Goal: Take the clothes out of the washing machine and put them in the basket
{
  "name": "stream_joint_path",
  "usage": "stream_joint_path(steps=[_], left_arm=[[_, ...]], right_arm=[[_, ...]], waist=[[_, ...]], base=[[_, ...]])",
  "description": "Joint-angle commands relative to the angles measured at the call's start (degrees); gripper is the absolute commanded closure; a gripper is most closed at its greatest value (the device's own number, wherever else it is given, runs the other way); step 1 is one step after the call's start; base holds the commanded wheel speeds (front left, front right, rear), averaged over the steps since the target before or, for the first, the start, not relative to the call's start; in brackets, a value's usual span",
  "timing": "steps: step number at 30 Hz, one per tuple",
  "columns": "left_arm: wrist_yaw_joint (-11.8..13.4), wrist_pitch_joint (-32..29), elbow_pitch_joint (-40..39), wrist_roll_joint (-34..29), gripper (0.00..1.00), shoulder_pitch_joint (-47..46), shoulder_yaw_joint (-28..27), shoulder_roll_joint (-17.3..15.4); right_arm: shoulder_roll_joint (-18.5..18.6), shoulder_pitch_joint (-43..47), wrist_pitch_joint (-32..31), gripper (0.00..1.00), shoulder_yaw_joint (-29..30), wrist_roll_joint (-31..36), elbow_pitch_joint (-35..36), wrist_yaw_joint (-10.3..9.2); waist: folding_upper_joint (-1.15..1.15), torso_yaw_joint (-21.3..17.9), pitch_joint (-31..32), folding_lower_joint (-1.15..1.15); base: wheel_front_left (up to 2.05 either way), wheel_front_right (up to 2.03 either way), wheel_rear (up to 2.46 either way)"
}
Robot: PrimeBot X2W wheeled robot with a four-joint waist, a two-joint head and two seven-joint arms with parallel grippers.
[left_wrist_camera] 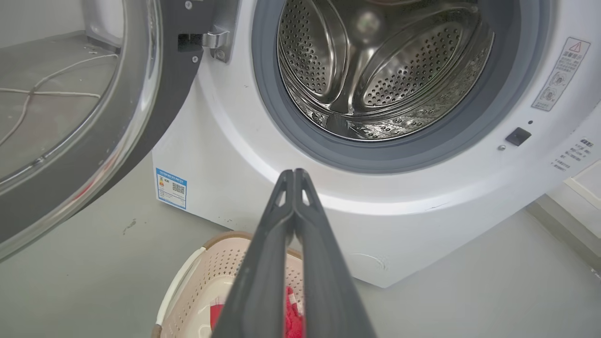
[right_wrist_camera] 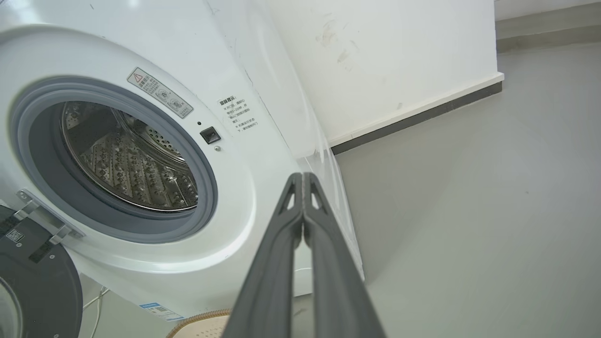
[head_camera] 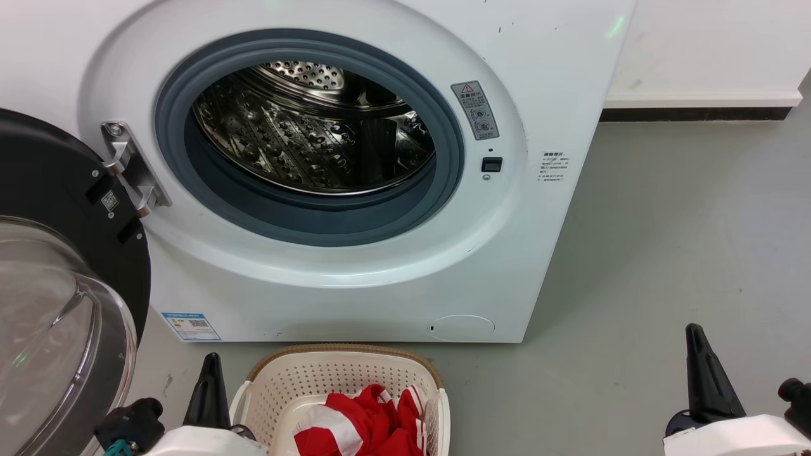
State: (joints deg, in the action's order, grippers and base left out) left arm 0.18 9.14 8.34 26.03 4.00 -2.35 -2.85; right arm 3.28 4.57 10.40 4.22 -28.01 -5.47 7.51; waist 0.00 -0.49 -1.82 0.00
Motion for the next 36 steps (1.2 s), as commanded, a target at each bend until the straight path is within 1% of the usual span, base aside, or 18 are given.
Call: stream_joint_path(steps=[1, 16, 36], left_arm=[[-0.29, -0.25, -0.58, 1.47, 1.0, -1.71, -0.3, -0.06], [-1.89, -3.51, 0.71, 15.31, 1.0, -3.6, -1.14, -0.05], [-3.69, -7.21, 2.18, 30.59, 1.0, -5.77, -2.1, -0.05]], right_arm=[[0.52, -1.84, -0.28, 1.0, -0.06, -1.63, 0.55, 0.0], [0.91, -3.78, -3.23, 1.0, -0.31, -15.64, -1.31, 0.0], [1.14, -6.0, -6.75, 1.0, -0.31, -30.89, -3.41, -0.01]], waist=[[0.0, 0.0, 0.01, 0.0], [0.0, 0.07, 0.24, 0.0], [0.0, 0.17, 0.56, 0.0]], base=[[0.0, 0.0, 0.0], [0.0, 0.0, 0.0], [0.0, 0.0, 0.0]])
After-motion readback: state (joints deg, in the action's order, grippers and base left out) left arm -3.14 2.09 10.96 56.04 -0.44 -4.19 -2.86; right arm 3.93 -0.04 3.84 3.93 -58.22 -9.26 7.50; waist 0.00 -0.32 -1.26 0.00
